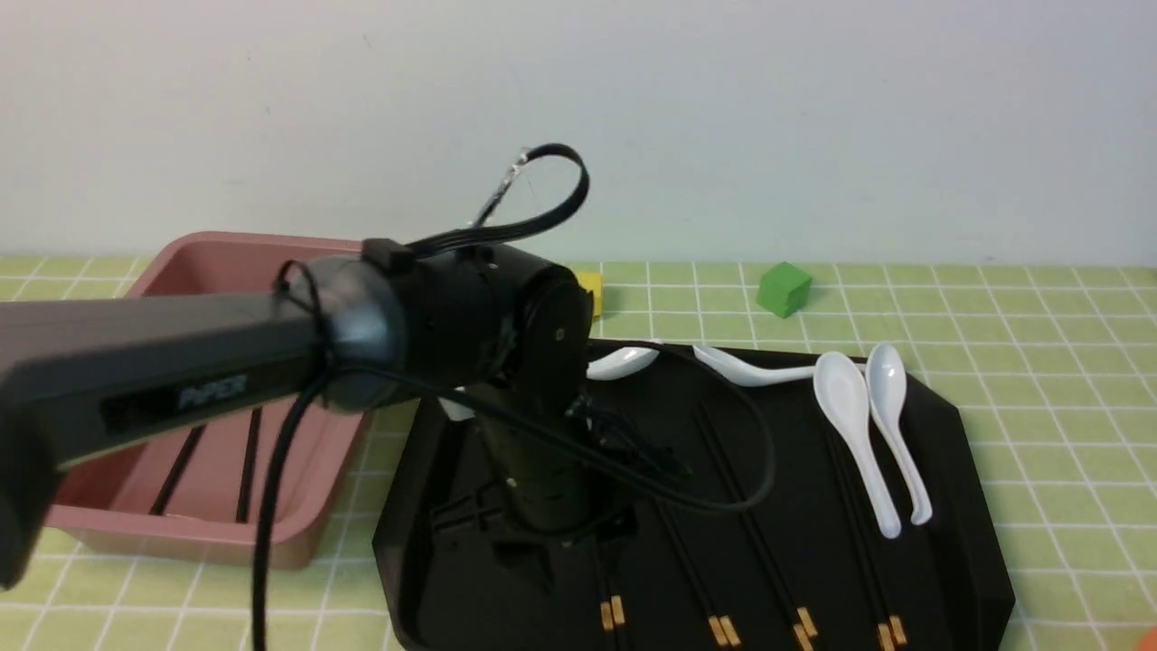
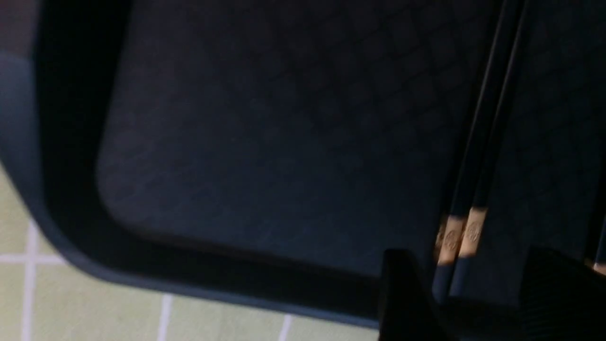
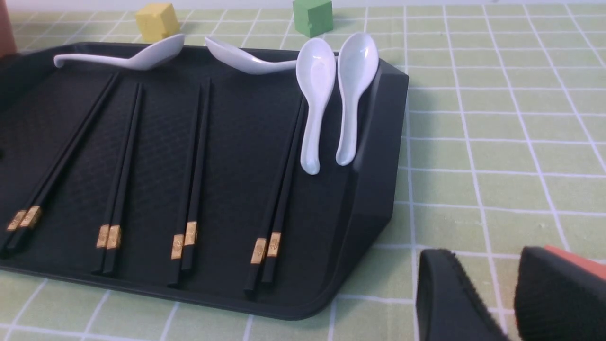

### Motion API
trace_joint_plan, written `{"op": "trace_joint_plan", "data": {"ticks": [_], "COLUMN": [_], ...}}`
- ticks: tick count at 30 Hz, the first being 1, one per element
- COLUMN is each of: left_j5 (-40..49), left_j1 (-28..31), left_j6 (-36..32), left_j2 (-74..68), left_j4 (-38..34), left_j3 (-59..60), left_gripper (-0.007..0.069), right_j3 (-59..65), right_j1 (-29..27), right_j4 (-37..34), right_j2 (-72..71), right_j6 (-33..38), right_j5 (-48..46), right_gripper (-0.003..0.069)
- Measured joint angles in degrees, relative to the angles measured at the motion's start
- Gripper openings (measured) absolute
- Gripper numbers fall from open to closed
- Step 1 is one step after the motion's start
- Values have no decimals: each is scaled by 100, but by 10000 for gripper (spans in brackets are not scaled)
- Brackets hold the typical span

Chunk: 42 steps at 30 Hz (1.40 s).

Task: On green tablecloth take chopsticks from black tray and put them in box.
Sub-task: 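Reach over to the black tray and grasp a pair of chopsticks with the left gripper, then place the chopsticks into the pink bin with the left gripper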

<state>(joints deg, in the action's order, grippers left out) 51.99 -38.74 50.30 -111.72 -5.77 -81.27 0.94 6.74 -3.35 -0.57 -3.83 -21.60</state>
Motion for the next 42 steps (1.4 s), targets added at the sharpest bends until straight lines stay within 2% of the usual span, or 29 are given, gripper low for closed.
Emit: {"op": "trace_joint_plan", "data": {"ticks": [8, 16, 18, 19, 21, 23, 30, 34, 37, 39, 42], "left_j5": [83, 30, 72, 104, 127, 204, 525, 896, 1239, 1499, 1764], "left_j1": [0, 0, 0, 0, 0, 0, 0, 19, 213, 574, 1362], "left_j6": [0, -73, -78, -78, -78, -91, -537, -695, -784, -930, -1221], "left_j2": [-803, -1045, -1045, -1045, -1045, -1045, -681, 280, 1013, 1360, 1526], "left_j4": [80, 138, 168, 183, 188, 230, 275, 840, 1672, 2286, 2629], "left_j3": [-644, -777, -777, -777, -777, -777, -770, -766, -766, -766, -766], "left_gripper": [344, 333, 297, 255, 233, 117, 118, 118, 118, 118, 118], "right_j3": [0, 0, 0, 0, 0, 0, 0, 0, 0, 0, 0], "right_j1": [0, 0, 0, 0, 0, 0, 0, 0, 0, 0, 0], "right_j4": [0, 0, 0, 0, 0, 0, 0, 0, 0, 0, 0], "right_j2": [0, 0, 0, 0, 0, 0, 0, 0, 0, 0, 0], "right_j6": [0, 0, 0, 0, 0, 0, 0, 0, 0, 0, 0], "right_j5": [0, 0, 0, 0, 0, 0, 0, 0, 0, 0, 0], "right_gripper": [240, 240, 240, 240, 240, 240, 240, 240, 240, 240, 240]}}
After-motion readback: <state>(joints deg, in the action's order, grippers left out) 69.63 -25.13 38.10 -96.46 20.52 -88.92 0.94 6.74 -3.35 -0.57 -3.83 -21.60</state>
